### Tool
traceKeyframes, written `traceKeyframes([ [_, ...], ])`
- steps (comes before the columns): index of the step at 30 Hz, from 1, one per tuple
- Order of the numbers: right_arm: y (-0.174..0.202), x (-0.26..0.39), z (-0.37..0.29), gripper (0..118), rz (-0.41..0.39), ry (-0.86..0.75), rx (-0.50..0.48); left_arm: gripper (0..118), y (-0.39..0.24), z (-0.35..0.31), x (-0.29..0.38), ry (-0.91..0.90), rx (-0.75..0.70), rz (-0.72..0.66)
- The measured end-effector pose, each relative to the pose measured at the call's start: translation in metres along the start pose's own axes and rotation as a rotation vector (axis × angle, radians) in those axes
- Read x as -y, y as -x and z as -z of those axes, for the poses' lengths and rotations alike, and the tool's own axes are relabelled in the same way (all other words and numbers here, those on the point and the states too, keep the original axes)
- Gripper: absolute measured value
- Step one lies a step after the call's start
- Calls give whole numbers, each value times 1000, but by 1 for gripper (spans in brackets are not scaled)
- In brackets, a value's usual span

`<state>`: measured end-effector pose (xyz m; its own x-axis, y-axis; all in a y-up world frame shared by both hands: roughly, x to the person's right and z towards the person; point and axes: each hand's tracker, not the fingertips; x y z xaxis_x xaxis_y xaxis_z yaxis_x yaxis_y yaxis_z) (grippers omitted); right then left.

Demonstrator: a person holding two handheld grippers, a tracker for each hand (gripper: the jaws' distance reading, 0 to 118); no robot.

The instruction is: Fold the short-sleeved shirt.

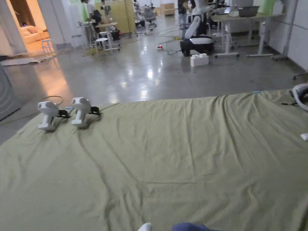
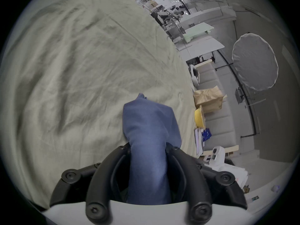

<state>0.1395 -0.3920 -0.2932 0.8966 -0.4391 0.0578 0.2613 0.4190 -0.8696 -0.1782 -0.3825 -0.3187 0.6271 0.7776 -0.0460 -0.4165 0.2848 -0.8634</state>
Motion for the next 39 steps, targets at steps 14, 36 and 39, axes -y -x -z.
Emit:
traceKeyframes([
  [14, -11, 34, -76, 3, 183, -61, -276, 39, 151, -259, -151, -419, -490, -116],
  [36, 54, 18, -214, 3, -275, -598, -151, 98, -104, -346, 18, -946, -485, 790],
  [39, 64, 19, -241, 3, -318, -725, -145, 85, -135, -338, 53, -967, -368, 841],
])
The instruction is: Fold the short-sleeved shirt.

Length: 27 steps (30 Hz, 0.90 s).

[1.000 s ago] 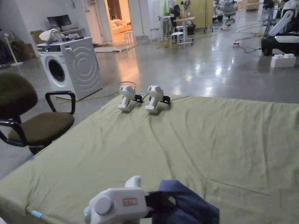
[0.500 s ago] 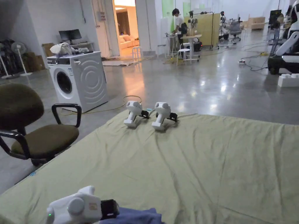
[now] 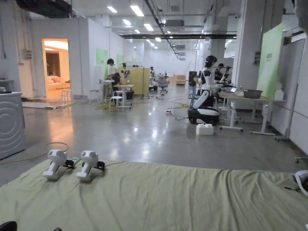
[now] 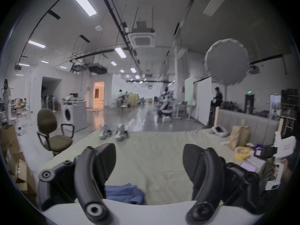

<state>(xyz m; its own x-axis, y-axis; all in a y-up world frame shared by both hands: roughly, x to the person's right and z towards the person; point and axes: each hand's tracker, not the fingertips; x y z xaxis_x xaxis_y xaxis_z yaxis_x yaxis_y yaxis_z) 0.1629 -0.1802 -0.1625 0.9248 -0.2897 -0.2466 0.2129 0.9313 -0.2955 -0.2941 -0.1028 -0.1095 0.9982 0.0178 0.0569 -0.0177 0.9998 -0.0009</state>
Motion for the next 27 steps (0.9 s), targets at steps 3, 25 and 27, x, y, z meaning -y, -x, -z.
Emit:
traceKeyframes([
  [3, 11, -14, -16, 3, -76, -74, 2, 48, -25, -9, 0, -20, 35, 22],
  [25, 31, -37, -47, 3, -225, -186, 107, 1, -62, -23, -4, -40, -9, 7],
  [27, 30, -38, -46, 2, -215, -184, 100, 1, -65, -22, -3, -34, -6, 7],
])
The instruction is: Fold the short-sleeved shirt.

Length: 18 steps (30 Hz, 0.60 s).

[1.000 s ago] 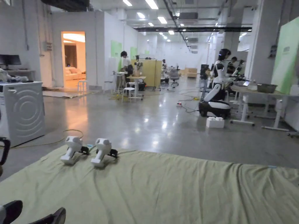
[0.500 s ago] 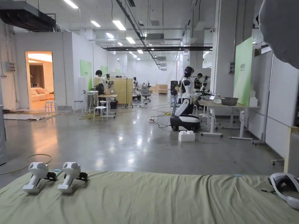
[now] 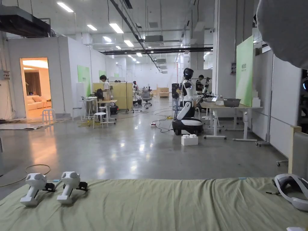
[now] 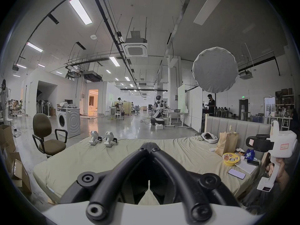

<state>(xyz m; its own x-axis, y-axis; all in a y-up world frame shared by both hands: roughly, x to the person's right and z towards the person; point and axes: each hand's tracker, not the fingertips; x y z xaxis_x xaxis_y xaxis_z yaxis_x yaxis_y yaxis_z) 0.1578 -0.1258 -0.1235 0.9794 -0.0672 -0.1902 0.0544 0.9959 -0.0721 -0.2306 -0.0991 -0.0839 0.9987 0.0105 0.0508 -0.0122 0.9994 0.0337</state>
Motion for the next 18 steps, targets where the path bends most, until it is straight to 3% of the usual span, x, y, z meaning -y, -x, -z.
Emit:
traceKeyframes([
  [13, -5, 2, 5, 3, 9, 1, 13, 1, -12, 13, 3, 13, 11, 36],
  [14, -6, 1, 6, 7, 9, 0, 11, 1, -10, 14, 2, 12, 15, 39],
  [15, -6, 1, 7, 28, 7, -1, 12, 7, -9, 14, 1, 12, 24, 38],
  [16, -6, 1, 7, 48, 10, -5, 4, 33, -10, 14, 1, 13, 32, 36],
  [18, -6, -1, 8, 88, 19, 1, -6, 99, -10, 13, 1, -7, 16, 34],
])
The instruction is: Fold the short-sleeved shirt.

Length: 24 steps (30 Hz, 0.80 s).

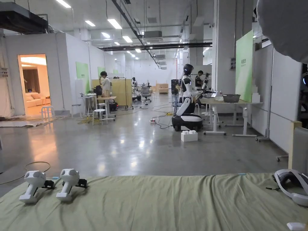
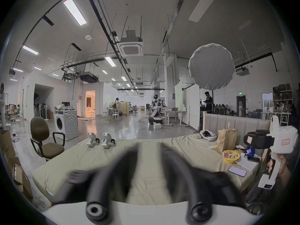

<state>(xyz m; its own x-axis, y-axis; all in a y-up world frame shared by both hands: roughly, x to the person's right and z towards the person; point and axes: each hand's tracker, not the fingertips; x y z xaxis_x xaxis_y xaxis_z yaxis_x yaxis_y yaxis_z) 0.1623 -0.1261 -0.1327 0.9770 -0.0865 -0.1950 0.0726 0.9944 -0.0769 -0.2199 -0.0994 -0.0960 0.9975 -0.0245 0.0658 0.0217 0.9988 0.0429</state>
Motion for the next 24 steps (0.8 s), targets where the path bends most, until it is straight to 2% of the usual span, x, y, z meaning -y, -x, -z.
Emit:
traceKeyframes([
  [2, 0, -1, 1, 110, 8, -3, -2, 104, 0, 0, 0, 1, -1, 2],
  [3, 1, -1, 0, 117, 15, -4, -5, 111, -2, -2, 1, -14, -17, 7],
  [6, 2, -2, -1, 118, 18, -20, -23, 118, -1, 0, 6, -1, -48, 24],
  [13, 10, 1, -1, 118, -25, -7, -13, 118, -4, 0, 14, 49, -68, 7],
  [24, 4, -5, -2, 118, 32, 2, -6, 118, -1, -7, 6, 39, -66, -21],
])
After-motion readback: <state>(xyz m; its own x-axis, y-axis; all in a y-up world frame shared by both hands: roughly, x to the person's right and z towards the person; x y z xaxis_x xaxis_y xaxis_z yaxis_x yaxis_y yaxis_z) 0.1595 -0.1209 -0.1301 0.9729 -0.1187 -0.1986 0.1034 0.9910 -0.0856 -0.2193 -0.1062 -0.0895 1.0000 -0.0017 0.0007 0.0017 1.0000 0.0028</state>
